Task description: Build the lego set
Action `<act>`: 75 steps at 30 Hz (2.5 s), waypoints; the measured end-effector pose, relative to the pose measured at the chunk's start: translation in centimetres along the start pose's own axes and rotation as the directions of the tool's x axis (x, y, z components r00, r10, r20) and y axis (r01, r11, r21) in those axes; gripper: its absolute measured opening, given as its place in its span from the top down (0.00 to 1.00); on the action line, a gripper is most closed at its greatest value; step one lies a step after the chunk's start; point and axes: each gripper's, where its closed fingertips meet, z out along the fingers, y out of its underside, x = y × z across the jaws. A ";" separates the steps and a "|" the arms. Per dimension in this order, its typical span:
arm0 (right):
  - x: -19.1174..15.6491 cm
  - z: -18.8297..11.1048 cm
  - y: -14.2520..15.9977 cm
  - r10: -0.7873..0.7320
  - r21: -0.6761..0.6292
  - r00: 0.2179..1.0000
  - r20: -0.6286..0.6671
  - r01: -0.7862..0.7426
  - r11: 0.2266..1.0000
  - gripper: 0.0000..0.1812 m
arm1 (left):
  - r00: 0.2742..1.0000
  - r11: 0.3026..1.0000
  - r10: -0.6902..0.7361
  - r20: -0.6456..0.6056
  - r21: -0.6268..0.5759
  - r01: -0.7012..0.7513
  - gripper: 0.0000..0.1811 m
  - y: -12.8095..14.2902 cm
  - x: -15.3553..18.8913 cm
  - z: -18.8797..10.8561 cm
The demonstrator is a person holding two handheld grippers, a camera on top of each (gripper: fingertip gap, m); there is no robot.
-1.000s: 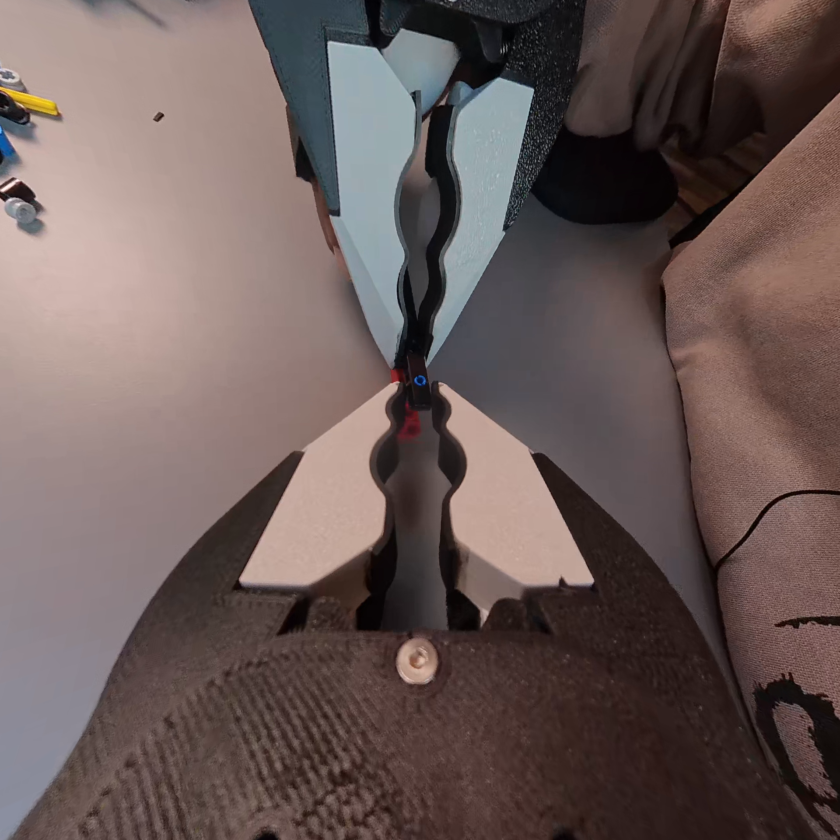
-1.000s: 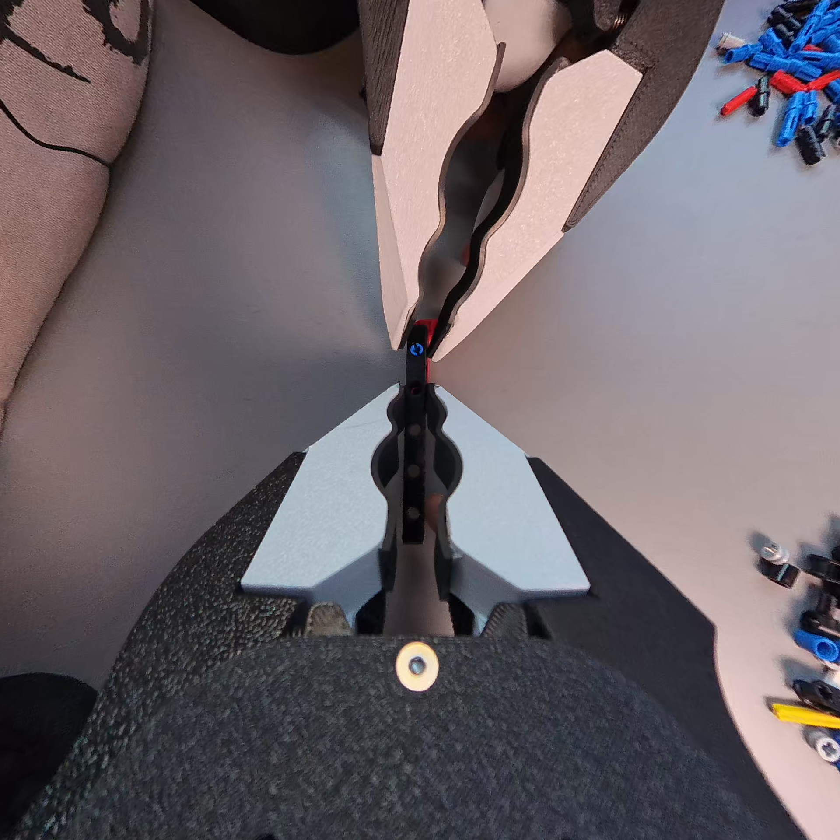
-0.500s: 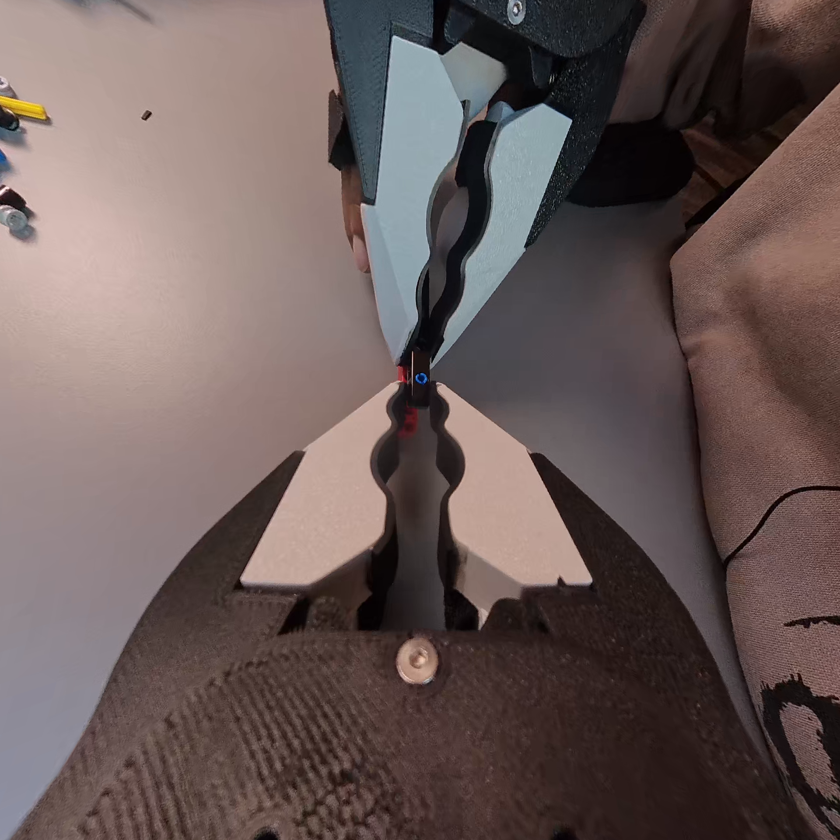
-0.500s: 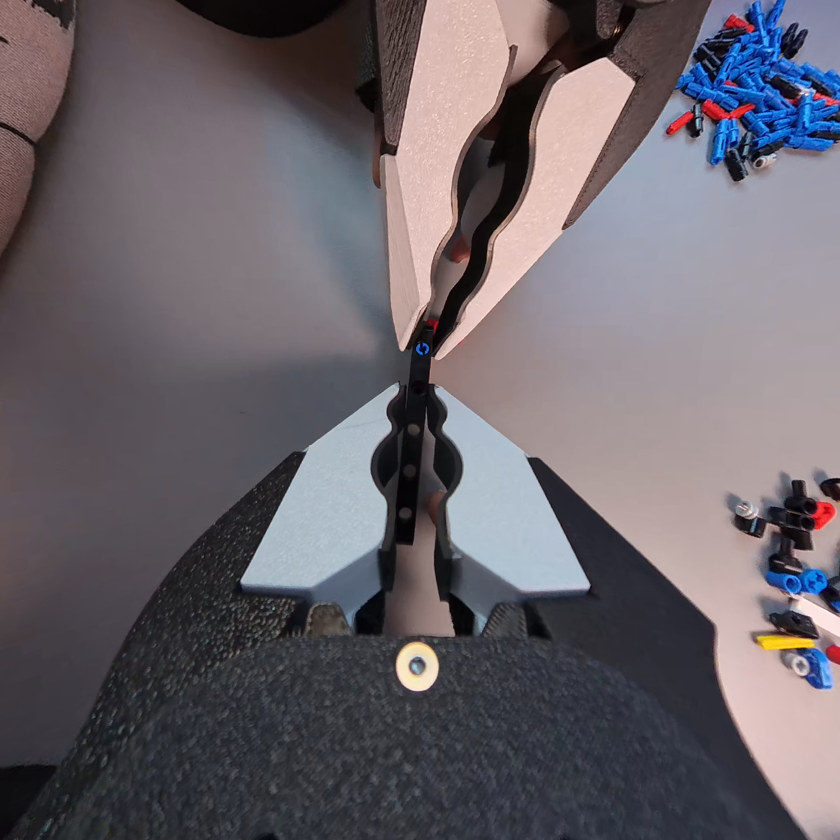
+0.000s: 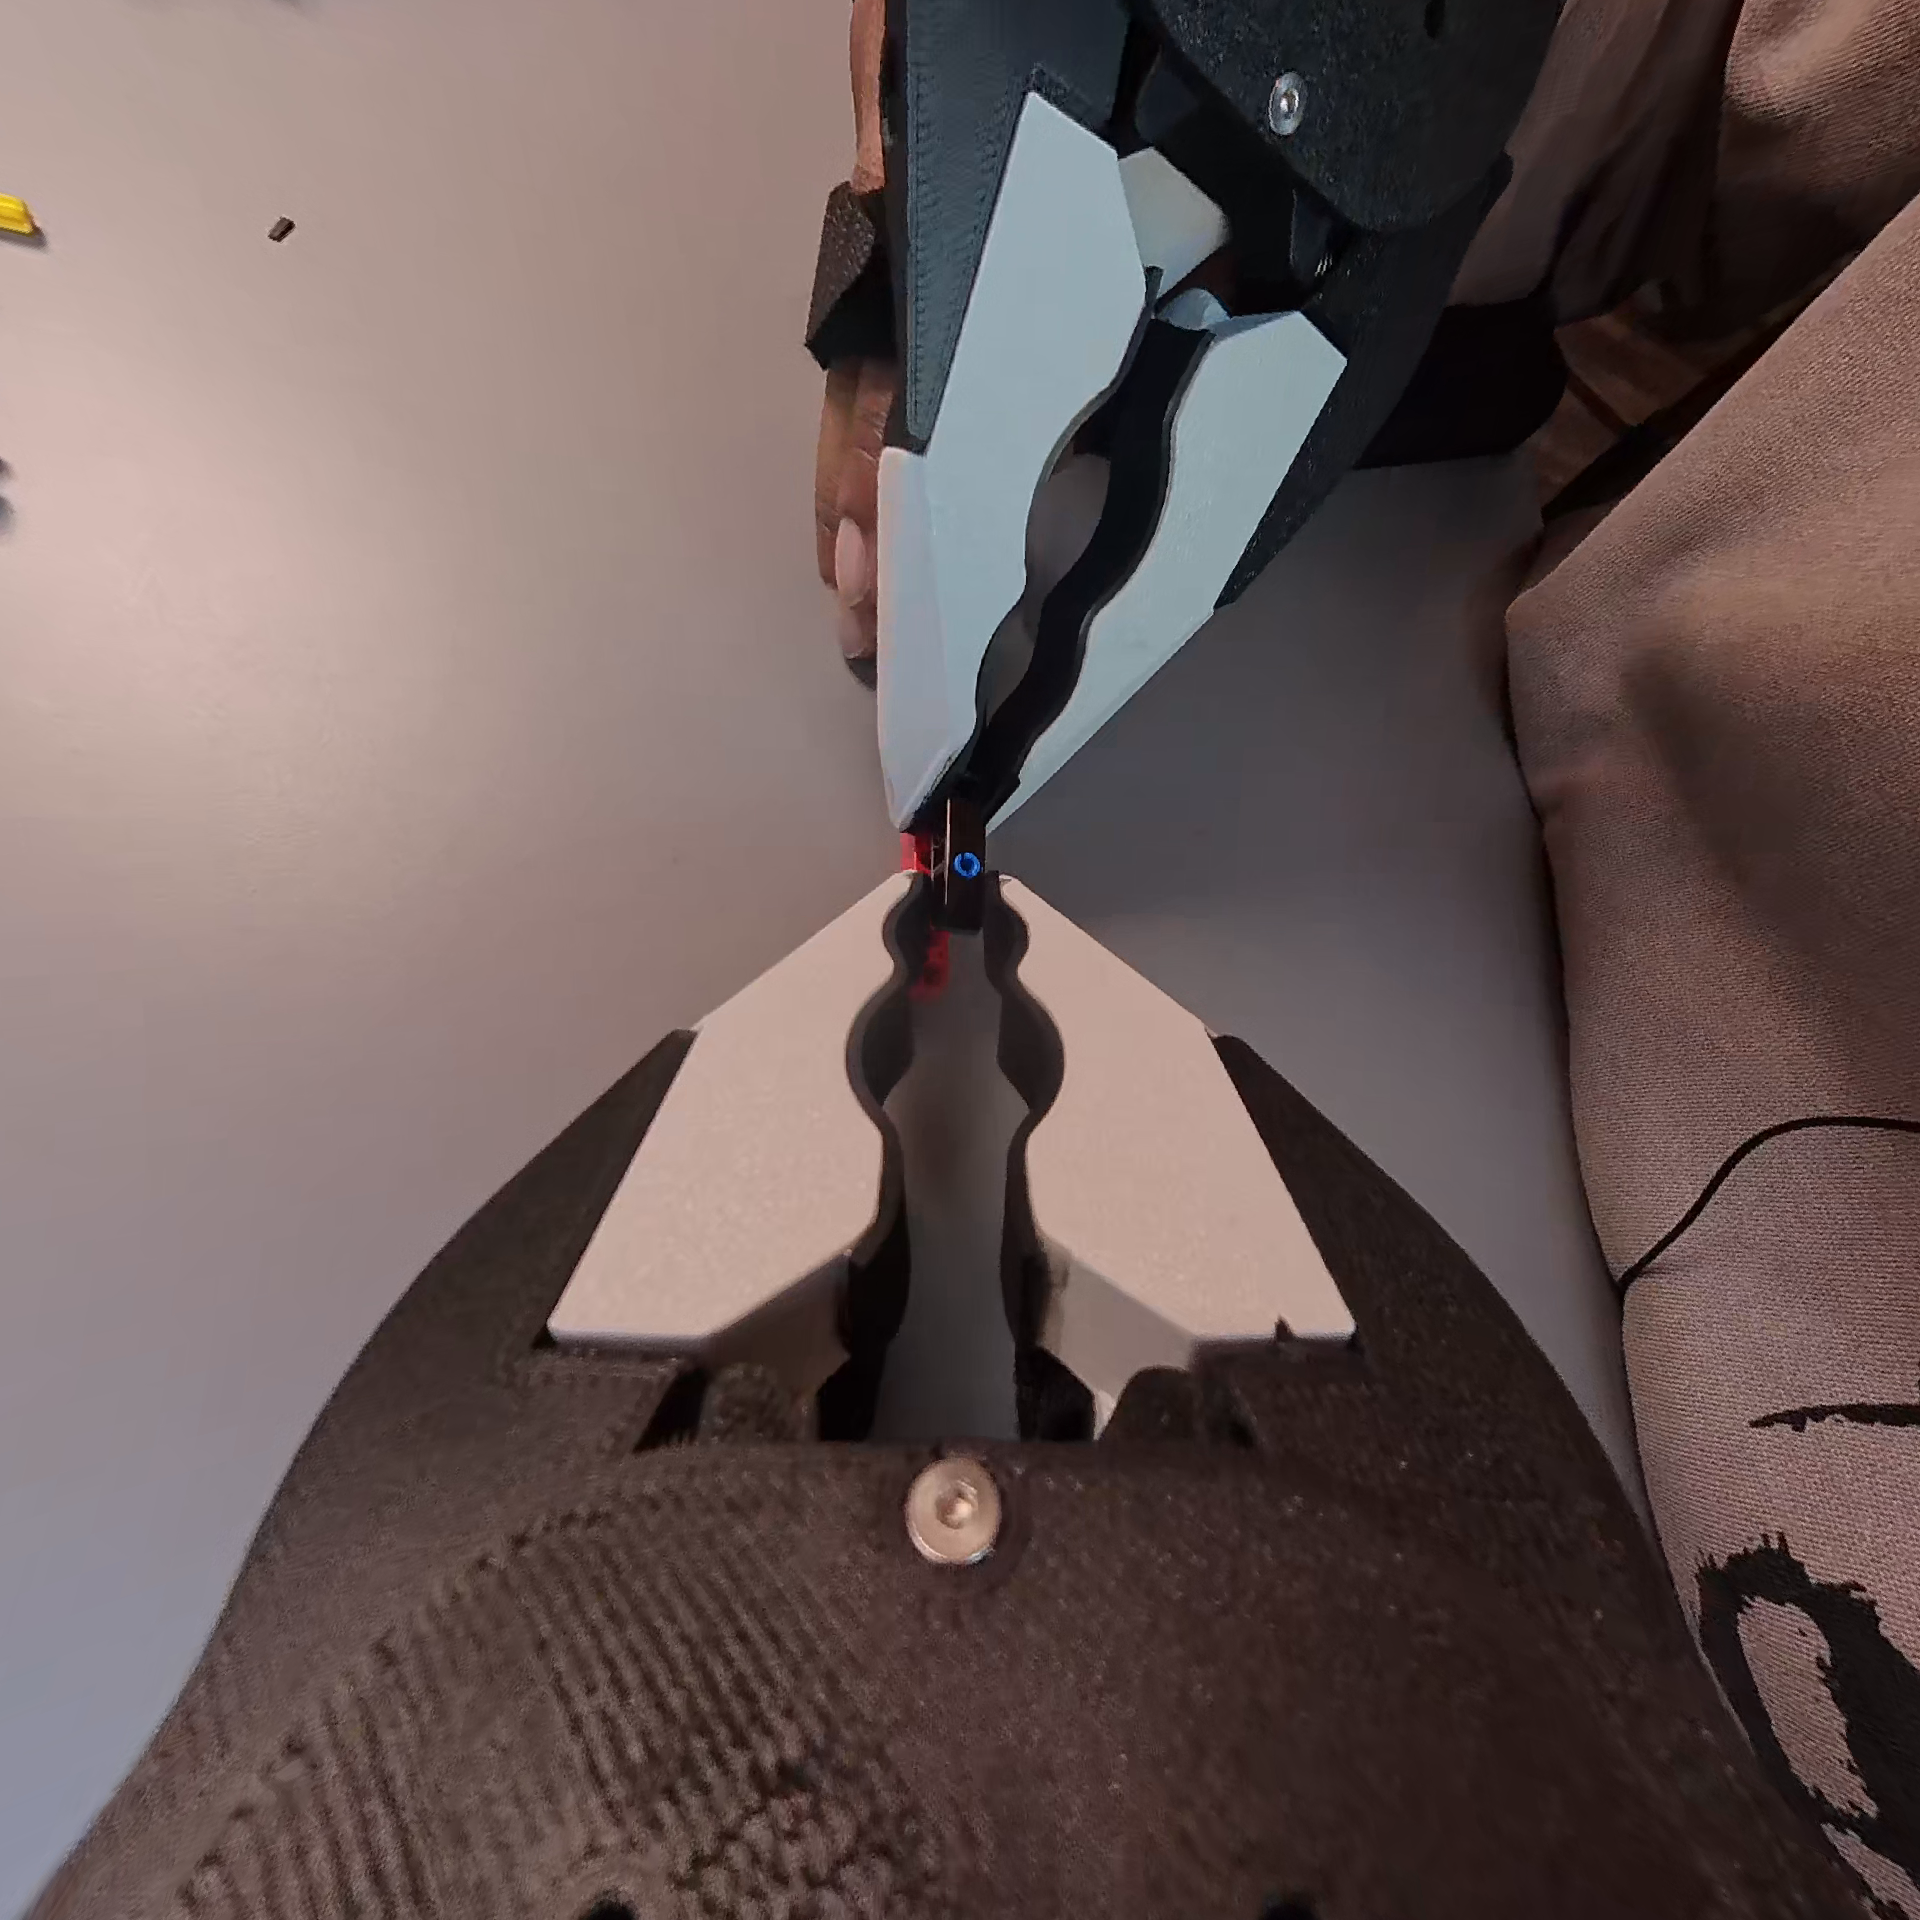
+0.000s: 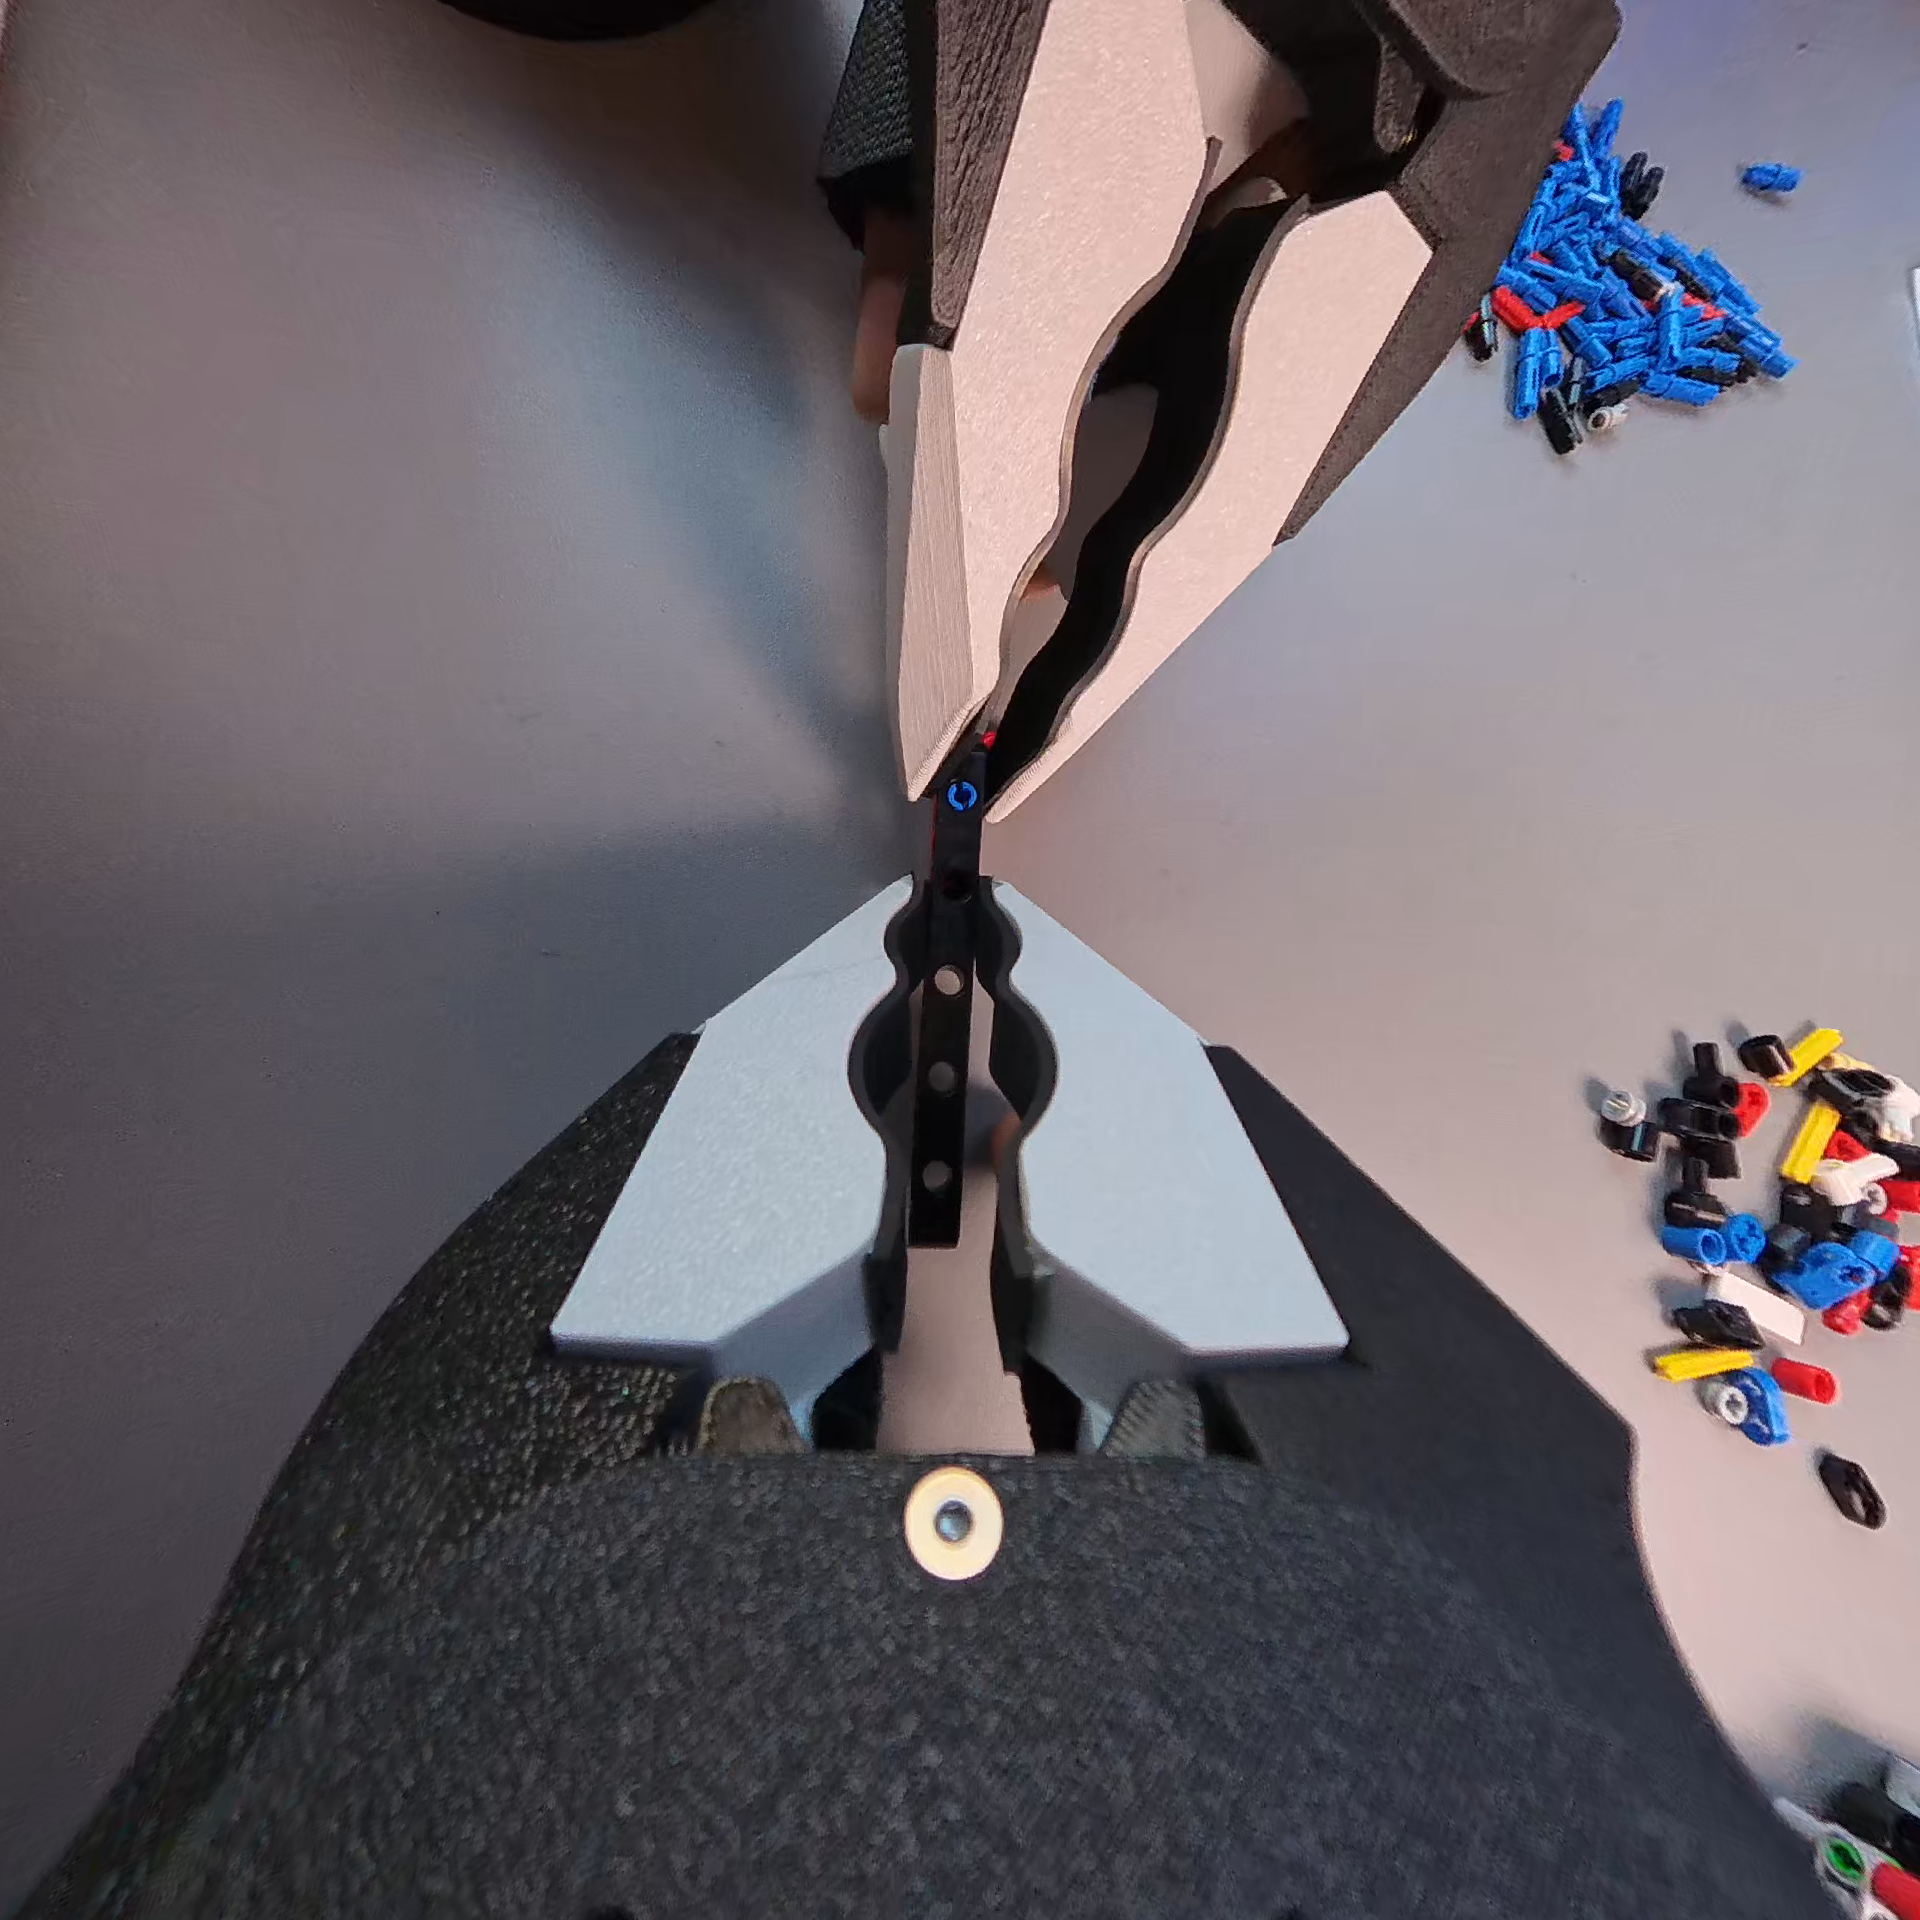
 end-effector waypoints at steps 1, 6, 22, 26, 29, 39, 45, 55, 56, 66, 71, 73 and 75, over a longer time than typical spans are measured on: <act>0.0 0.0 0.0 0.003 0.004 1.000 0.001 -0.003 1.000 0.96 | 1.000 1.000 -0.002 -0.002 0.000 0.002 0.95 0.0 0.0 0.0; 0.0 -0.1 0.0 0.029 0.021 0.999 0.038 -0.030 0.999 0.96 | 1.000 1.000 -0.024 -0.015 0.006 0.024 0.95 -0.1 0.0 0.1; 0.1 -1.3 -0.3 0.080 0.058 0.993 0.082 -0.085 0.995 0.97 | 1.000 0.997 0.021 -0.021 -0.069 -0.022 0.96 0.1 -0.1 0.1; 0.2 -1.3 -0.4 0.105 0.045 0.989 0.106 -0.110 0.993 0.97 | 0.999 0.996 0.027 -0.027 -0.088 -0.029 0.96 0.3 -0.1 0.2; 0.2 -1.2 -0.4 0.125 0.027 0.984 0.128 -0.130 0.991 0.97 | 0.999 0.994 0.030 -0.023 -0.106 -0.033 0.96 0.4 -0.2 0.2; 0.1 -1.2 -0.3 0.153 0.076 0.975 0.161 -0.167 0.983 0.96 | 1.000 0.995 0.001 -0.028 -0.102 -0.003 0.96 0.3 -0.2 0.3; 0.2 -1.3 -0.1 0.165 0.080 0.972 0.168 -0.181 0.980 0.96 | 1.000 0.998 0.027 -0.012 -0.062 -0.027 0.96 -0.2 -0.2 0.3; 0.1 -1.2 -0.3 0.163 0.082 0.975 0.150 -0.177 0.981 0.97 | 0.981 0.984 0.173 0.084 -0.052 -0.170 0.96 -0.7 -0.2 0.9; 0.1 -1.2 -0.4 0.167 0.085 0.974 0.152 -0.182 0.980 0.96 | 0.981 0.984 0.175 0.084 -0.053 -0.171 0.96 -0.7 -0.2 0.9; 0.0 -1.1 -0.4 0.165 0.091 0.976 0.143 -0.179 0.980 0.96 | 0.984 0.985 0.163 0.072 -0.075 -0.157 0.96 -0.6 -0.2 0.9; 0.0 -1.4 -0.1 0.145 0.045 0.984 0.104 -0.150 0.988 0.95 | 0.985 0.985 0.159 0.069 -0.073 -0.154 0.96 -0.7 -0.1 1.1; 0.0 -1.5 0.2 0.120 0.007 0.988 0.098 -0.122 0.993 0.95 | 0.983 0.983 0.169 0.077 -0.083 -0.163 0.96 -0.7 -0.1 1.1; -0.2 -1.4 0.2 0.122 -0.022 0.986 0.112 -0.121 0.992 0.96 | 0.981 0.982 0.175 0.081 -0.090 -0.168 0.96 -0.7 -0.1 1.0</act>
